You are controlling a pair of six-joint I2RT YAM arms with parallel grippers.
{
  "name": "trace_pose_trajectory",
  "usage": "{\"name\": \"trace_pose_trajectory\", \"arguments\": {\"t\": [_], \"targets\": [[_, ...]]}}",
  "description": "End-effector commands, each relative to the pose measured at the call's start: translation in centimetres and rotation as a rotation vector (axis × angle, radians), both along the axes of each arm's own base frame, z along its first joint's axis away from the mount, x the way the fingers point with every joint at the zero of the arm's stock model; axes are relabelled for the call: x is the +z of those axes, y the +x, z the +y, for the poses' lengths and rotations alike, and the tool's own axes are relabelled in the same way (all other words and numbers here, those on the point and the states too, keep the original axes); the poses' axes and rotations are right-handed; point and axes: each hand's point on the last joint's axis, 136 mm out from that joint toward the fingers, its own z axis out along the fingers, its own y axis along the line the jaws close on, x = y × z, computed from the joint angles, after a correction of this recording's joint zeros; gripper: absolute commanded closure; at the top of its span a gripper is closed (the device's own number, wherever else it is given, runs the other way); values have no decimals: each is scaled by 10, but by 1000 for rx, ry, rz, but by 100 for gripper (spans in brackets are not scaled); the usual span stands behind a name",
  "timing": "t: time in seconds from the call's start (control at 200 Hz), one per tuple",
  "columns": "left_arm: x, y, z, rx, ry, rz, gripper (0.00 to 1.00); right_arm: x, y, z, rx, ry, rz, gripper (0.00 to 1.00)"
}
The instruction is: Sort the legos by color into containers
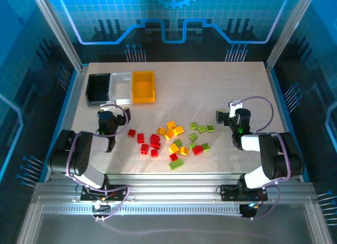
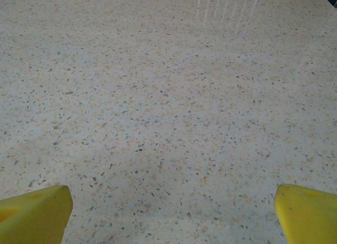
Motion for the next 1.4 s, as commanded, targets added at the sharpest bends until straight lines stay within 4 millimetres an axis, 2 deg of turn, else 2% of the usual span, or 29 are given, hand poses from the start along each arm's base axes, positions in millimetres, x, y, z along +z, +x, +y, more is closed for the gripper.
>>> {"name": "trace_pose_trajectory", "arguments": {"t": [0.0,0.685,0.81,0.936,1.011,1.101,1.176,1.226,1.271,1.326,1.391], "targets": [[11,7,0,-9,-3,-41,1,18,9,5,21,-7,-66,0],[13,7,0,-9,3,-47,1,18,9,5,28,4,-67,0],[38,1,-1,30,57,-56,1,35,14,-1,-22,-4,18,0],[69,-2,5,101,53,-53,1,37,14,4,-43,21,141,0],[90,-4,6,133,-17,-86,1,48,13,10,-66,-23,123,0],[118,-3,3,134,-95,-166,1,72,11,11,-143,-54,44,0],[137,-2,11,203,-226,-255,1,89,10,4,-255,56,-9,0],[137,-3,17,267,-381,-238,1,87,8,-6,-373,239,9,0],[134,-2,19,273,-506,-179,1,72,3,-11,-448,399,107,0],[134,7,14,212,-607,-124,1,60,12,2,-361,538,183,0],[140,19,4,133,-638,-110,1,52,16,13,-328,587,221,0]]}}
